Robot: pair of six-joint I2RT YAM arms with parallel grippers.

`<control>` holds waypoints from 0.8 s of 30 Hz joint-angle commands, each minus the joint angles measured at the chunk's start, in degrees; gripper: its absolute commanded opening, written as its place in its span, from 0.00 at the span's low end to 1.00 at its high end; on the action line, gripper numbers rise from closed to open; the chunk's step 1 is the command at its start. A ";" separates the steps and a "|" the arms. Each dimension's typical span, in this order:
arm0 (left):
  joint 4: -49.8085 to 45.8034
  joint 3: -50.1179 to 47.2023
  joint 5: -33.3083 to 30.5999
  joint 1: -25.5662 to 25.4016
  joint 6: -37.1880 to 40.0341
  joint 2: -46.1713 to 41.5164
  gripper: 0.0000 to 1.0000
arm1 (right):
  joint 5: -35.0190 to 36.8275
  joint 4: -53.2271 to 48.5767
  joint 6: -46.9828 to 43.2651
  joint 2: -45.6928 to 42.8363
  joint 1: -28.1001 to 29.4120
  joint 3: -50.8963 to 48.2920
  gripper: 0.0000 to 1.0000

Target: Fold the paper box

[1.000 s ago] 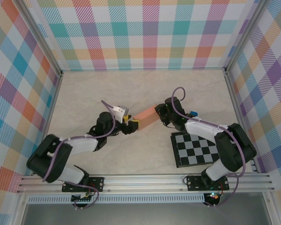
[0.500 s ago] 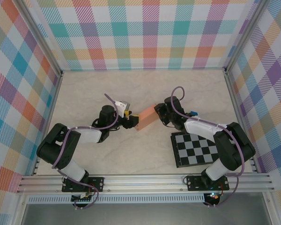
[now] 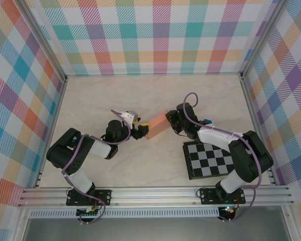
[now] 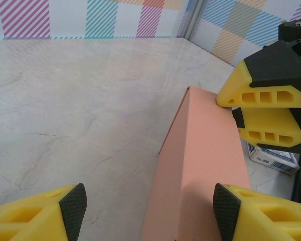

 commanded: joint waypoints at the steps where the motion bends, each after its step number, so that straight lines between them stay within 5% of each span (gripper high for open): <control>1: -8.57 -2.53 -4.73 -0.47 3.39 3.10 0.70 | -0.54 -9.27 -0.75 2.92 -0.01 -2.05 0.31; 7: -10.87 -1.66 -4.63 -0.73 3.65 2.41 0.70 | -1.14 -14.71 -2.78 -0.23 -0.36 1.33 0.45; 15: -12.13 -1.11 -5.27 -0.93 3.72 2.43 0.70 | 3.28 -45.41 -3.27 0.54 1.70 23.14 0.80; 24: -13.28 -0.96 -6.36 -1.17 3.72 1.84 0.70 | -0.47 -59.39 7.21 16.49 6.33 41.05 0.87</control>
